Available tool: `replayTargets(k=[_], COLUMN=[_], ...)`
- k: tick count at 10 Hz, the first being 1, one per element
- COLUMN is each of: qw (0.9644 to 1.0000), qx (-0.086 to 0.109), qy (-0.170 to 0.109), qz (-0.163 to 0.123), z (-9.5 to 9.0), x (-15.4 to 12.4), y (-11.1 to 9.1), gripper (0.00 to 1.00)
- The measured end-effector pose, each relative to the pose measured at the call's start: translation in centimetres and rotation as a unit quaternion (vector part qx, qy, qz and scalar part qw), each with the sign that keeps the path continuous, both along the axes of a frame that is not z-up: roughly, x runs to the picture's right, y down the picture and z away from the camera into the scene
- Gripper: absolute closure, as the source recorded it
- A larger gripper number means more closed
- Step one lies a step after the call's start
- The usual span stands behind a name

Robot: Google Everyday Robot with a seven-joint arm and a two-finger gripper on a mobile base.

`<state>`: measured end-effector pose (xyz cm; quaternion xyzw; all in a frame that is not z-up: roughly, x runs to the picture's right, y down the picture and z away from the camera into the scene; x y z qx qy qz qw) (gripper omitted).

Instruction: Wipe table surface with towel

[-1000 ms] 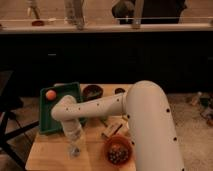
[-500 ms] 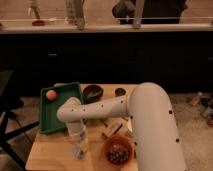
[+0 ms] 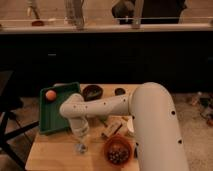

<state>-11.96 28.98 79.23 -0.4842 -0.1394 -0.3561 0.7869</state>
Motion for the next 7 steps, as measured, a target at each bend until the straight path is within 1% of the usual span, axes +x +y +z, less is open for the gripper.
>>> replayTargets(k=[1, 2, 3, 5, 7], qw=[1.0, 0.9999, 0.9996, 0.9985, 0.9981], qx=[0.001, 0.002, 0.001, -0.01, -0.022], qy=[-0.006, -0.015, -0.026, -0.048, -0.052], qz=[-0.003, -0.007, -0.012, -0.023, -0.025], z=[0.4, 0.6, 0.4, -0.4, -0.8], x=[-0.7, -1.4, -2.3, -3.8, -3.6], y=[-0.6, -0.9, -0.7, 0.6, 1.7], gripper=[1.0, 1.0, 1.0, 1.0, 1.0])
